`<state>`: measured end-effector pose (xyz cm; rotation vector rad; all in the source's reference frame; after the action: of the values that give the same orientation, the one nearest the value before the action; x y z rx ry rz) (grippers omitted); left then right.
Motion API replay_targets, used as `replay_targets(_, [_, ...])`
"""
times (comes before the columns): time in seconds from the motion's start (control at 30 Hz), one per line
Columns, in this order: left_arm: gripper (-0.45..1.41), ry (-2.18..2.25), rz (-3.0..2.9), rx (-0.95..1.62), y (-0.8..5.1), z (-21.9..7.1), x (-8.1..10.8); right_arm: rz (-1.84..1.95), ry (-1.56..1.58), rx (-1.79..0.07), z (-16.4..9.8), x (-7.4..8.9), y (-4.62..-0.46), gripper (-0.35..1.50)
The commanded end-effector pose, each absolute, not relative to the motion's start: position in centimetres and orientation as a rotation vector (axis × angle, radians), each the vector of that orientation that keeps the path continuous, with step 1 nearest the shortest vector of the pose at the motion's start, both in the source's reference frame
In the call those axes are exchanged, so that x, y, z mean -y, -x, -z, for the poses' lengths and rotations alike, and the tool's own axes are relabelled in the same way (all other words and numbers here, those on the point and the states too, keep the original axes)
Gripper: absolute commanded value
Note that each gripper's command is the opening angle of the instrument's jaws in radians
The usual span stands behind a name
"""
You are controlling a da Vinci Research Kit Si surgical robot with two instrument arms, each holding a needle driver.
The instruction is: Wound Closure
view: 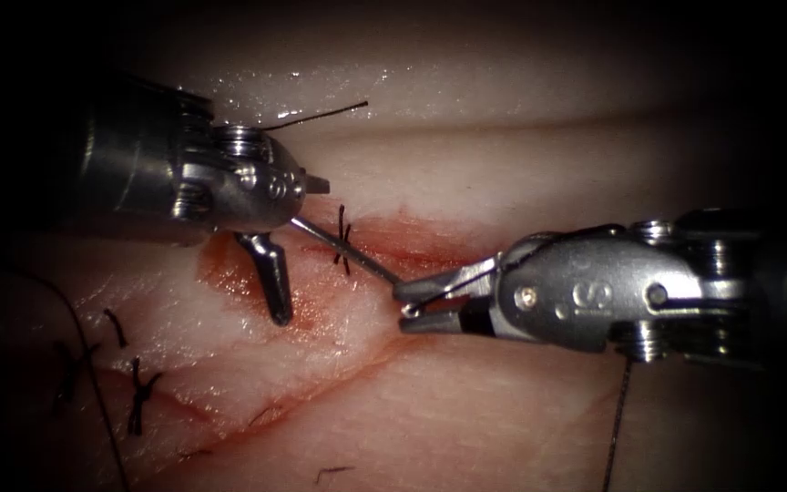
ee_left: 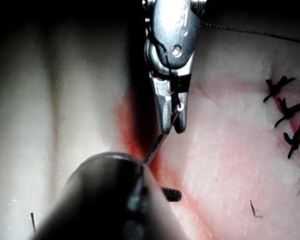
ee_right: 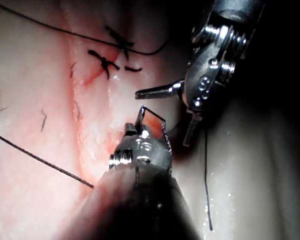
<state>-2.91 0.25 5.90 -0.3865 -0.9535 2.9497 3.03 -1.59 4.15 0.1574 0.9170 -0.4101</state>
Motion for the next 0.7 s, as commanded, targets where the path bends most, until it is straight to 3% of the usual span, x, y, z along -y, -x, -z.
replay_targets(0.03, [1.20, 0.395, -2.952, 0.952, 2.98, -5.98, -0.30, 0.436, -0.151, -0.913, -4.17, 1.60, -3.16, -0.35])
replay_targets(0.5, [1.13, 0.235, -3.077, 1.205, 2.91, -6.11, -0.26, 0.479, -0.129, -0.908, -4.15, 1.66, -3.23, -0.35])
replay_targets(0.6, [0.99, 0.216, -3.080, 1.257, 2.92, -6.13, -0.21, 0.477, -0.128, -0.907, -4.15, 1.67, -3.25, -0.35])
replay_targets(0.7, [0.56, 0.235, -3.061, 1.286, 2.95, -6.16, -0.25, 0.481, -0.121, -0.903, -4.15, 1.69, -3.28, -0.35])
